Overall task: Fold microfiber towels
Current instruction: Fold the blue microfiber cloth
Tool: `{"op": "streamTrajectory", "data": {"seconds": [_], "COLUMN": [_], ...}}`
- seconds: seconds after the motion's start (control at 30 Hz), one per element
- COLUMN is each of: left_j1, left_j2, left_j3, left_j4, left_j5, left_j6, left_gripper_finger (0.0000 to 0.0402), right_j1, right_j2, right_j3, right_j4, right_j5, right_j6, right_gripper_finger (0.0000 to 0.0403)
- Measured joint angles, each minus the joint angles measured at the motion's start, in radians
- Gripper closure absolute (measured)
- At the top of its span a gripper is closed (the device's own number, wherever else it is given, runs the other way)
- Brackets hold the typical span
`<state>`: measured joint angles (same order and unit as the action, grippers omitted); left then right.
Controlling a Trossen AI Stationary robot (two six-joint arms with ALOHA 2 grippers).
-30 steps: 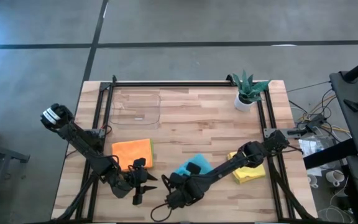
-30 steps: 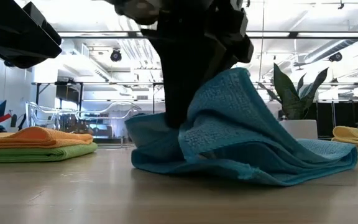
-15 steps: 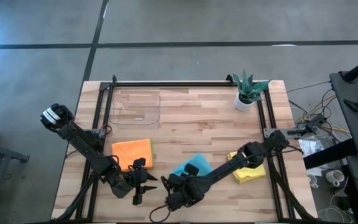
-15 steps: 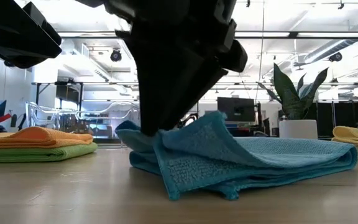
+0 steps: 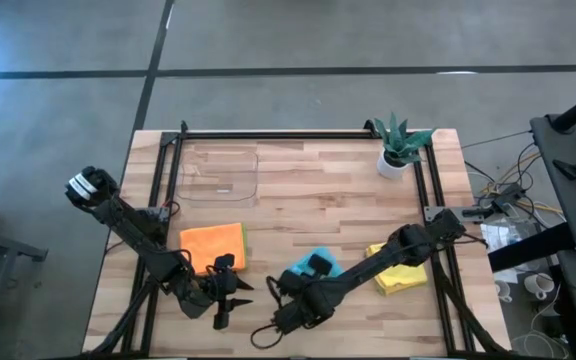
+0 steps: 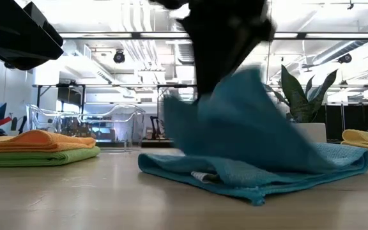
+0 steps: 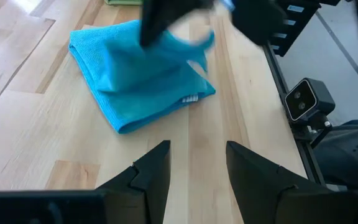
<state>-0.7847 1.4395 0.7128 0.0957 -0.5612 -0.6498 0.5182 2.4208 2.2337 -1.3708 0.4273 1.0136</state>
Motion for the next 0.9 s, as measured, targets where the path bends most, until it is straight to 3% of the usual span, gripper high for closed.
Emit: {"op": "streamTrajectory", "data": {"seconds": [0.17, 0.33, 0.5, 0.77, 0.9], "left_j1": [0.000, 0.000, 0.000, 0.000, 0.001], "left_j2": [0.000, 0.000, 0.000, 0.000, 0.000], "left_j3": [0.000, 0.000, 0.000, 0.000, 0.000], "left_j4": [0.000, 0.001, 0.000, 0.001, 0.001], "left_j5": [0.000, 0.002, 0.004, 0.006, 0.001], "left_j6": [0.000, -0.002, -0.001, 0.001, 0.002], "left_gripper_finger": [0.0262, 0.0262, 0.0262, 0.0262, 0.0262], "right_j1": [-0.001, -0.013, -0.022, -0.036, -0.056], "right_j2": [-0.023, -0.083, -0.233, -0.599, -0.762], "right_j3": [-0.020, -0.146, -0.407, -0.834, -0.990], "right_j4": [-0.205, -0.199, -0.199, -0.177, -0.045], "right_j5": [0.023, 0.013, 0.003, 0.019, 0.019], "right_j6": [0.017, -0.033, 0.021, 0.113, 0.119], "right_gripper_finger": [0.0394, 0.0394, 0.0394, 0.0394, 0.0394]}}
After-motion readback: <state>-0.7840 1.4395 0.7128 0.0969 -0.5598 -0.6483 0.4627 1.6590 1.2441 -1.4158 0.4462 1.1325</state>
